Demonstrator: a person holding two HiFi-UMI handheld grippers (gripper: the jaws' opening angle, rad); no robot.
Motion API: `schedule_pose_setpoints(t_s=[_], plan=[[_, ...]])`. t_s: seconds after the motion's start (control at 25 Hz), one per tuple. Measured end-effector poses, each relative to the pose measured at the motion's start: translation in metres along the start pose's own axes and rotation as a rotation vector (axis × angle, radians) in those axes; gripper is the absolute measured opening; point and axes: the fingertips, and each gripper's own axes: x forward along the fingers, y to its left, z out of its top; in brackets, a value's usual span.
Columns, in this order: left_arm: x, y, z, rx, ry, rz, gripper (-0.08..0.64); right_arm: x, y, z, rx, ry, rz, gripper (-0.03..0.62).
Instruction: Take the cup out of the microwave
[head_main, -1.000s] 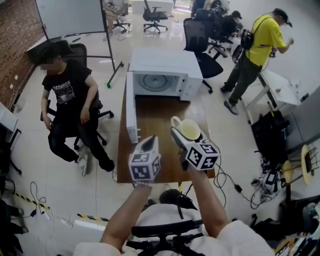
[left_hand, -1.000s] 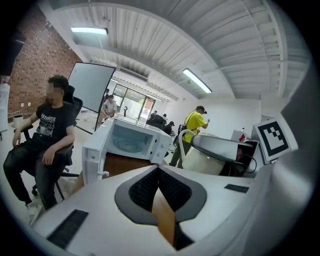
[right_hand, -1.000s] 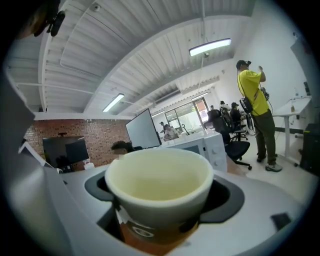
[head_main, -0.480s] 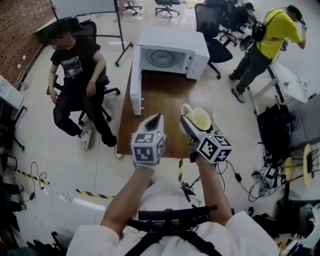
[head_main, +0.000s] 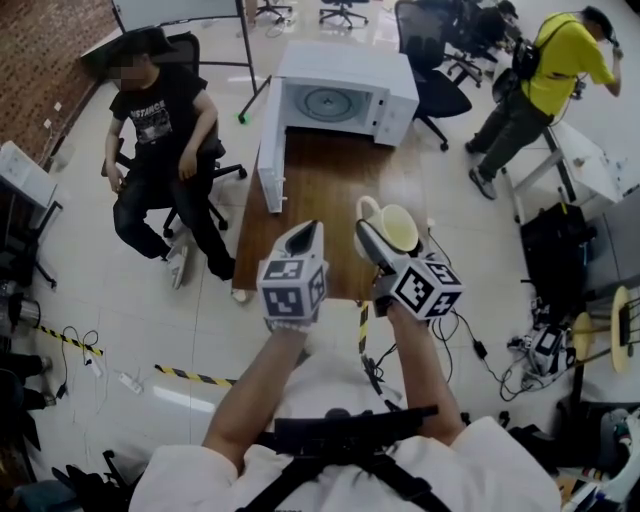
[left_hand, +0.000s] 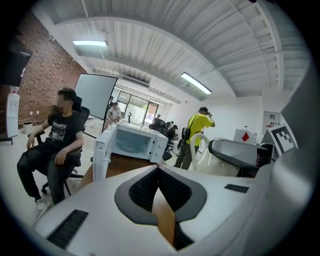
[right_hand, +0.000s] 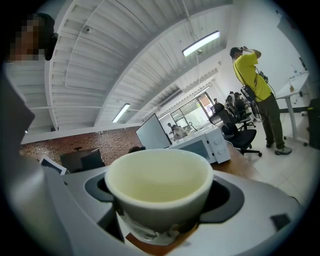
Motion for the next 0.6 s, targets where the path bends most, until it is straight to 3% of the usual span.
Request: schedule_pose_setpoints(t_s=[0.6], plan=[[0.011, -0.001, 0.004, -0.003, -0.006, 0.001, 0.0, 0.011, -0.011, 0.001, 0.017, 0.009, -0.002, 0.477]])
